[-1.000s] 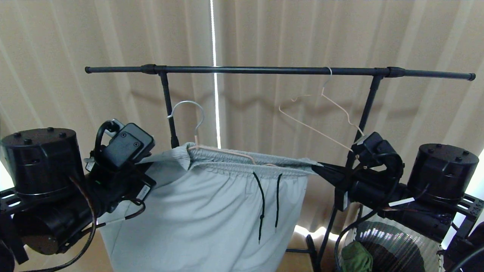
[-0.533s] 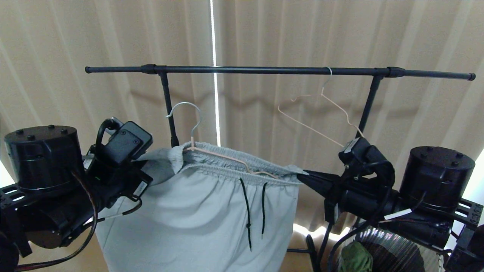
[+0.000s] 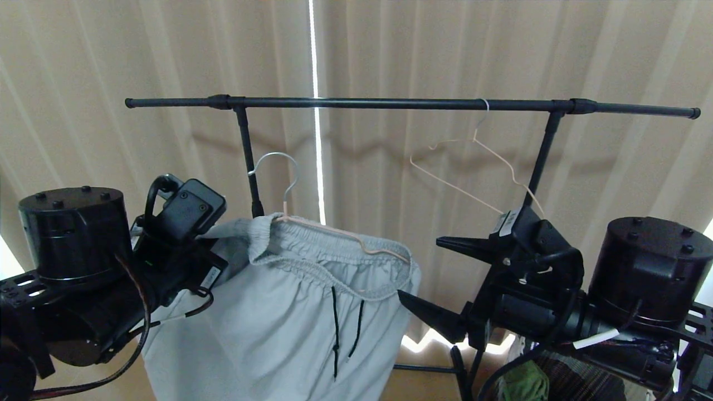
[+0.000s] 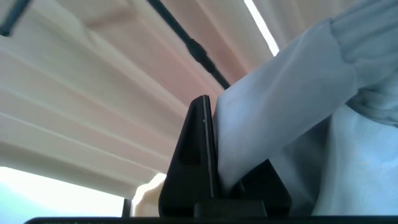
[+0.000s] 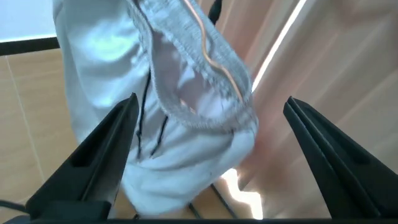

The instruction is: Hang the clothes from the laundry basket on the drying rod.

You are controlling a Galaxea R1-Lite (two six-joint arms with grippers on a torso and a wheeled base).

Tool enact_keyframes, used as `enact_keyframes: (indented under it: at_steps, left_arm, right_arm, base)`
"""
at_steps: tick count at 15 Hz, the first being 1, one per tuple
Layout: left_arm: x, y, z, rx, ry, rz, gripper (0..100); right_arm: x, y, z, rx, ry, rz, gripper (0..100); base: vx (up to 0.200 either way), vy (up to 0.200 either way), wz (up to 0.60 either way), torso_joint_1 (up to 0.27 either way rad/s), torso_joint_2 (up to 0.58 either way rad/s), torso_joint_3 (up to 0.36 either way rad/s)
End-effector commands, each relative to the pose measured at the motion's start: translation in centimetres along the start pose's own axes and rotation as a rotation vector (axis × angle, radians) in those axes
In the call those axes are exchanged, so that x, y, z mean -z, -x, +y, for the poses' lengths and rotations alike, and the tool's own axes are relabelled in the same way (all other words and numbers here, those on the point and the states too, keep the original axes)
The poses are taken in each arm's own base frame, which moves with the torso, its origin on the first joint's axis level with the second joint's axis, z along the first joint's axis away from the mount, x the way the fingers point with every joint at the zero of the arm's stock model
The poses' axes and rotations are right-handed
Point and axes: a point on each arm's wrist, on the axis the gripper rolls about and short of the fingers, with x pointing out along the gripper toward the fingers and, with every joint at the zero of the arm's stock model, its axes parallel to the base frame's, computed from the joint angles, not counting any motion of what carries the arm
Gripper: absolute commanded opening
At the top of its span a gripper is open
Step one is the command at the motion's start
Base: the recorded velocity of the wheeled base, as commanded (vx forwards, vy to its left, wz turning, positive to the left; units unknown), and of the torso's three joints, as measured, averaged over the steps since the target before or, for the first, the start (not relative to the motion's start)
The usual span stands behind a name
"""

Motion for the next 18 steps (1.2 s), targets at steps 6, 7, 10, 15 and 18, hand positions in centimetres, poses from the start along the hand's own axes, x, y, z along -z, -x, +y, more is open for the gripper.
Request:
enact_keyframes:
  at_steps: [6,7,10,15,18]
  left_arm:
    - [-1.2,0.8,-1.9,0.074,0.024,-0.055,0]
    - [-1.4,0.9,-2.1,0.085,0.019,-0.063,0]
    - [-1.5,1.1,-2.4,0.081,0.015,-0.063,0]
    - [-1.8,1.8,-3.3,0.121,0.001,-0.085,0]
    - [-2.0,1.9,-3.5,0.13,-0.001,-0.096,0]
  right_arm:
    - [-0.4,-2.7,-0.3,0.001,0.095,-0.015,100]
    - [-0.2,-3.8,-0.6,0.021,0.117,-0.022,100]
    - [0.2,-6.1,-2.0,0.113,0.178,-0.034,100]
    - [-0.2,-7.7,-2.3,0.13,0.212,-0.052,100]
    - [-0.1,-7.6,-2.3,0.131,0.222,-0.048,100]
  base:
    - [0.0,0.0,0.0,0.0,0.0,0.0]
    - [0.0,0.0,0.0,0.0,0.0,0.0]
    - [0.0,0.0,0.0,0.0,0.0,0.0]
    - [0.0,0.0,0.0,0.0,0.0,0.0]
    - [0.0,0.0,0.0,0.0,0.0,0.0]
